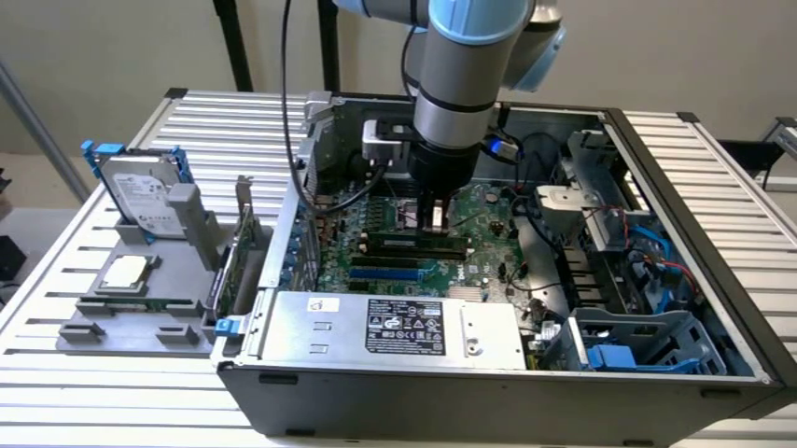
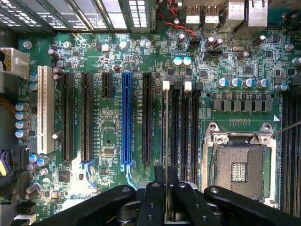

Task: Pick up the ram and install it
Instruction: 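Insert the ram into the slot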

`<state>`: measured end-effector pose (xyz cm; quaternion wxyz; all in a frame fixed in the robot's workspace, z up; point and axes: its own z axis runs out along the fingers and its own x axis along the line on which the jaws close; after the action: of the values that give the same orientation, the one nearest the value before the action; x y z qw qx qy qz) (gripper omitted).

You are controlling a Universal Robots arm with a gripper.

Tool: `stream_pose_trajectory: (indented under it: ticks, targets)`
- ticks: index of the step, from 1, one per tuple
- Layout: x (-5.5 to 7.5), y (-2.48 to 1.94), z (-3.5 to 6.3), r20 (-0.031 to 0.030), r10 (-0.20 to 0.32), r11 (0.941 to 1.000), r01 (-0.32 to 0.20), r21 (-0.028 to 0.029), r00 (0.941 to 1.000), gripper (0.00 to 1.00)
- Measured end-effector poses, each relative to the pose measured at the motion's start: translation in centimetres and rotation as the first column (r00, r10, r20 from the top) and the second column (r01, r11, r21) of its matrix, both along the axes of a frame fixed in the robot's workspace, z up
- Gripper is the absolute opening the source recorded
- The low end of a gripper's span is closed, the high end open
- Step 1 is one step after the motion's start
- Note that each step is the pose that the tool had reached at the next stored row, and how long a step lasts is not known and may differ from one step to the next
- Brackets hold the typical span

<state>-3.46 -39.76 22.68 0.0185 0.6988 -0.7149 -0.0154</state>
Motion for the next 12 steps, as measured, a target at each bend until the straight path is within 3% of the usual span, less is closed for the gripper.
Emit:
stream_pose_trajectory:
  ticks: [12]
  targets:
    - [0.00, 0.00, -0.16, 0.0000, -0.006, 1.0000, 0.006, -0.0019, 1.0000, 0.13]
